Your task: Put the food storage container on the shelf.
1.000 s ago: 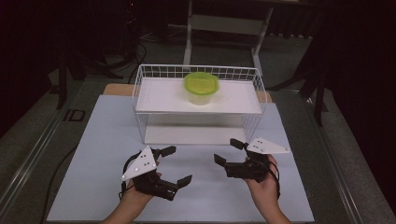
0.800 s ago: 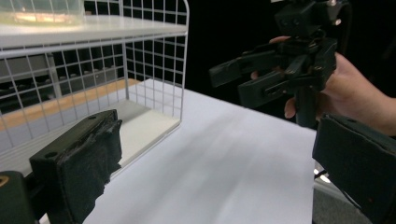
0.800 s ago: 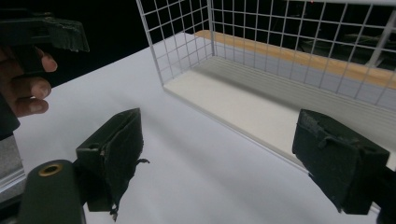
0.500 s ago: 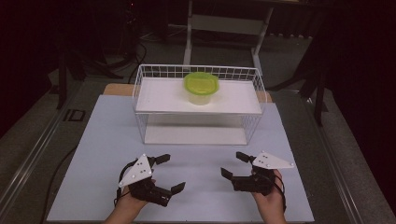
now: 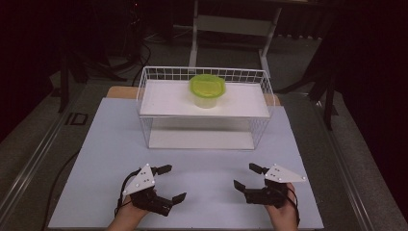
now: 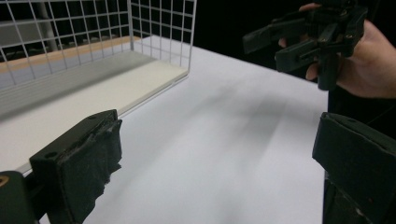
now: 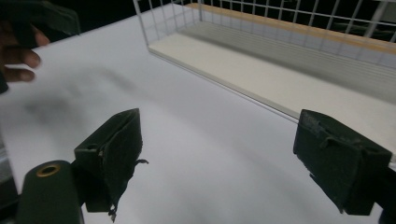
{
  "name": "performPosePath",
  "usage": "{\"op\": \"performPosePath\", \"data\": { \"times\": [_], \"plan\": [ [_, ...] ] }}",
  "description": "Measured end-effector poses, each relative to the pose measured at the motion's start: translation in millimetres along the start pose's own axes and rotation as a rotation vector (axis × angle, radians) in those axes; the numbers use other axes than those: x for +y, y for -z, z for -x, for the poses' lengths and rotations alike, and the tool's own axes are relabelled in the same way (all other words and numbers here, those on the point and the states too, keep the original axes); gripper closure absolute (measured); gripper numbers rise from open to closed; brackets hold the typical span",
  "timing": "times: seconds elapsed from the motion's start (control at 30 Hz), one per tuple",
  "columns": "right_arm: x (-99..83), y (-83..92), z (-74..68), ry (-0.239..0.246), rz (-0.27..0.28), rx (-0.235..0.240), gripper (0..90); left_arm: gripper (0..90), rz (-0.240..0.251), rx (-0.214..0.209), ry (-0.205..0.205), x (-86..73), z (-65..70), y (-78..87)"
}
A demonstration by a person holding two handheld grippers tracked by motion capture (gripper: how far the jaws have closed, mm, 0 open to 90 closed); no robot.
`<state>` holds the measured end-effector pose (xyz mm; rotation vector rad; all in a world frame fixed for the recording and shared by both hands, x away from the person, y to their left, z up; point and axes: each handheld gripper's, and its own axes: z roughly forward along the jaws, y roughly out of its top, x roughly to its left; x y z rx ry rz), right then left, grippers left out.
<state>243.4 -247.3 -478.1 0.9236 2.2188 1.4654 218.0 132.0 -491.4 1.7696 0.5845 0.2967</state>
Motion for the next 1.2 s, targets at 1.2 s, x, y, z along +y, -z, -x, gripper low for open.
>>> {"op": "performPosePath", "data": {
  "times": [1.2],
  "plan": [
    [-8.1, -4.2, 5.7, -0.003, 0.005, 0.010, 14.4, 2.1, 0.030, 0.034, -0.003, -3.9, -3.1, 5.5]
  ]
}}
